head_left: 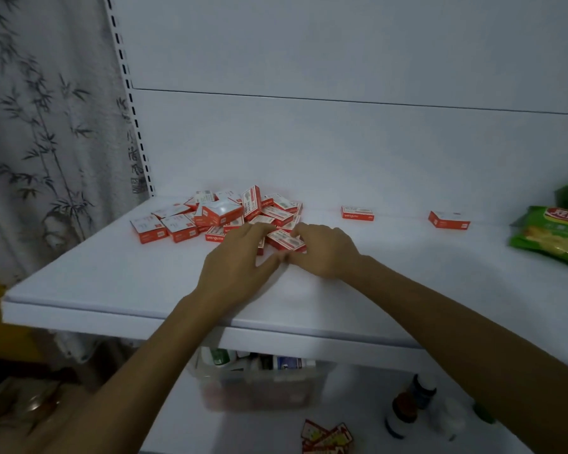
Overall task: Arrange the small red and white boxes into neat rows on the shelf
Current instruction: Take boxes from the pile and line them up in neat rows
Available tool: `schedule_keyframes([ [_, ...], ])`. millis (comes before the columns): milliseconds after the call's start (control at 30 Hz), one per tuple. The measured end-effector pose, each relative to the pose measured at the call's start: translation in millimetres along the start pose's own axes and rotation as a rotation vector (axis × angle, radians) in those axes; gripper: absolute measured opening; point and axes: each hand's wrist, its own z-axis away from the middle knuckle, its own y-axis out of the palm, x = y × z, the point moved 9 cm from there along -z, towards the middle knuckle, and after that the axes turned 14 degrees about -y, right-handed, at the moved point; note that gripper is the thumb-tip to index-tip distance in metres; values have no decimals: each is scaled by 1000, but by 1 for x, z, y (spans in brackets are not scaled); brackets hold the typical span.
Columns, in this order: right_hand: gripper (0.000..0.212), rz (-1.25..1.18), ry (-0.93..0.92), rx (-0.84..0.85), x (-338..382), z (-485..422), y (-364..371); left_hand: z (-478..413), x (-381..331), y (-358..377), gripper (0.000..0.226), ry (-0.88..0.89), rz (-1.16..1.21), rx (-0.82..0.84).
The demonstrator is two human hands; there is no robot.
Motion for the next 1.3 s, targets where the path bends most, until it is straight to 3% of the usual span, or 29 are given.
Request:
schedule_keyframes([
  [167, 42, 4, 31, -79, 6, -11, -3, 12, 13, -11, 49, -30, -35, 8],
  [333, 44, 53, -131, -177, 18, 1, -39, 13, 19, -19, 58, -84, -6, 32],
  [500, 45, -30, -314, -439, 32, 28, -79, 4, 11, -20, 63, -180, 336, 145],
  [700, 48, 32, -424, -620, 50, 59, -99, 3, -23, -14, 39, -194, 625, 280],
  [900, 49, 9, -364, -627, 42, 74, -96, 2, -34, -4, 18, -235, 813, 353],
  [1300, 57, 93, -214, -546, -10, 119, -83, -3, -62, 51, 18, -299, 870, 497],
])
